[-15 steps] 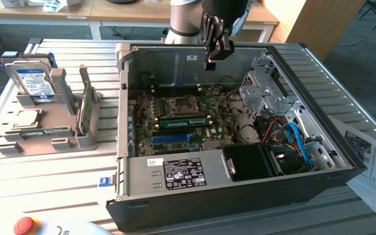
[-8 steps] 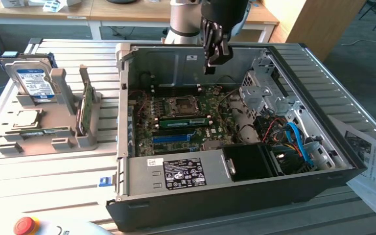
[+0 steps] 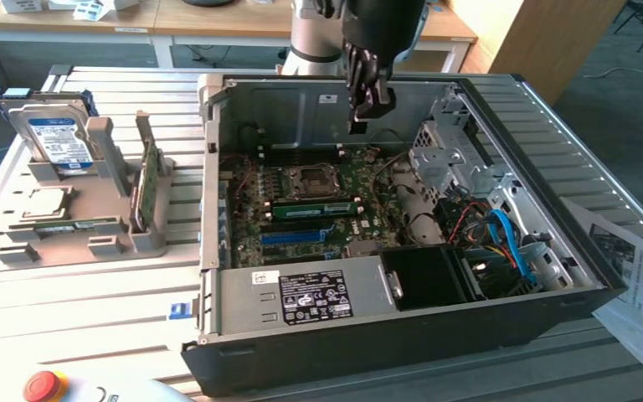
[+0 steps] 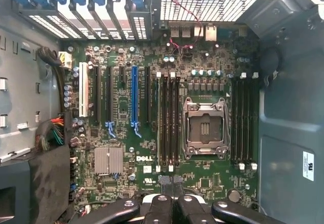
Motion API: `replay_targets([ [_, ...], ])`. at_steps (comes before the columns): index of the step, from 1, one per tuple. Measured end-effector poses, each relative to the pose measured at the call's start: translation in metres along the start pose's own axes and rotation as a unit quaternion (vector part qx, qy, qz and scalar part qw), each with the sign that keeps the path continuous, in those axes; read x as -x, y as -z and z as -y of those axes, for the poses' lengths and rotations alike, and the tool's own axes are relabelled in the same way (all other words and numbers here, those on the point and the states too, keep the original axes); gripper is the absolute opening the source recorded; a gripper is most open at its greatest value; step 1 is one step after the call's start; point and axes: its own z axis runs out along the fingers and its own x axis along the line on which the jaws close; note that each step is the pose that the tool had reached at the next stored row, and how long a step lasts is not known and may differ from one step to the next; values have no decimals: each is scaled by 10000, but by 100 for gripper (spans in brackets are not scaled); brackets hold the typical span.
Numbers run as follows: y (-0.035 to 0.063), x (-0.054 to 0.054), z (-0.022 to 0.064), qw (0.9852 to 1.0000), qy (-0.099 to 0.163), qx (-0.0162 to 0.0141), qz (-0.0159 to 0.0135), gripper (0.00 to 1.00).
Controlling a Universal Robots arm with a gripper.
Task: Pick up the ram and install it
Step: 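Press down the ram until it locks into place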
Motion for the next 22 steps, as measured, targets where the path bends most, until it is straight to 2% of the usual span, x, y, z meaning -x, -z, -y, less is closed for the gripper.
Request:
replay_targets([
  [22, -221, -6, -3, 10000, 1, -21, 0, 10],
])
